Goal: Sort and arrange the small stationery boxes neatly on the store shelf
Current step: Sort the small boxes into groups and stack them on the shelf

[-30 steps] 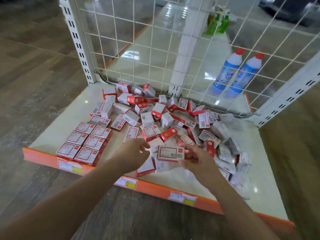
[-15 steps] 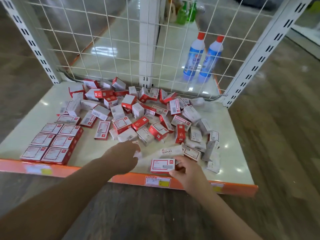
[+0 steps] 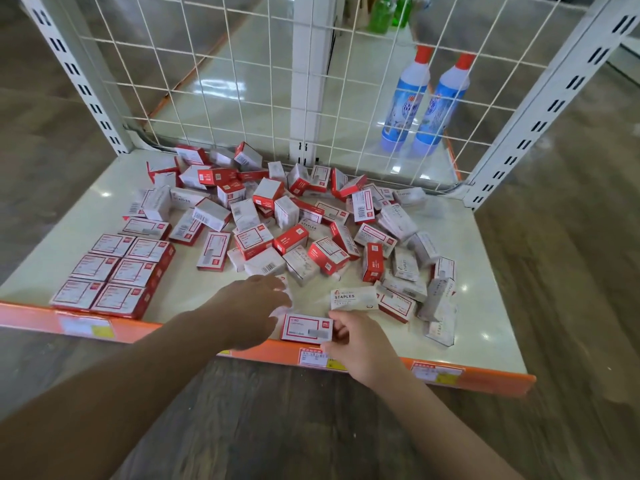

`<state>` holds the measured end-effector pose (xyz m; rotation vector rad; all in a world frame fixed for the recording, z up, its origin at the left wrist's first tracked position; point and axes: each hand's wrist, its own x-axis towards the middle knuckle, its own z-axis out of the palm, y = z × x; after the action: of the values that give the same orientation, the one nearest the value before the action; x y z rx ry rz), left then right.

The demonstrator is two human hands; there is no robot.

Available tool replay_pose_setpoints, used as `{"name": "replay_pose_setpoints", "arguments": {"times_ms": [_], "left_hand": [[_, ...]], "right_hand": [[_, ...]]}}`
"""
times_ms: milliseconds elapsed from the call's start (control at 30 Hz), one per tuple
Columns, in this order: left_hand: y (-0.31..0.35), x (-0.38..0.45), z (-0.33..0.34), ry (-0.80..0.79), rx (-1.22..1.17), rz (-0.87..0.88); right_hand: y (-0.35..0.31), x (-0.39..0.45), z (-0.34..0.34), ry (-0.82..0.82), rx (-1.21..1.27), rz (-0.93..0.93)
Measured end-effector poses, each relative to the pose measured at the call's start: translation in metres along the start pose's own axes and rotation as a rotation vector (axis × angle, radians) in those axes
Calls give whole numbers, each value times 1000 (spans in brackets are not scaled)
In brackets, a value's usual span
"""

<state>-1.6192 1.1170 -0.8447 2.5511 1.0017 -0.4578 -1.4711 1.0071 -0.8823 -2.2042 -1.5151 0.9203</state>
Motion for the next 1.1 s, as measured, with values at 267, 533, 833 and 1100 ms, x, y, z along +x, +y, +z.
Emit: {"name": "replay_pose_setpoints", "arguments": {"times_ms": [267,533,833,1100], "left_hand": [[6,3,-1,-26,211,177],[7,6,3,-46,175,164],[12,6,7,-38,79,91],[16,12,4,-17,-277,-44]], "right_hand": [[-1,0,0,-22,25,-15],[6,-2,-5,143,74,19],[24,12,-35,259,50,198],[27,21,-37,190,-21,189]]}}
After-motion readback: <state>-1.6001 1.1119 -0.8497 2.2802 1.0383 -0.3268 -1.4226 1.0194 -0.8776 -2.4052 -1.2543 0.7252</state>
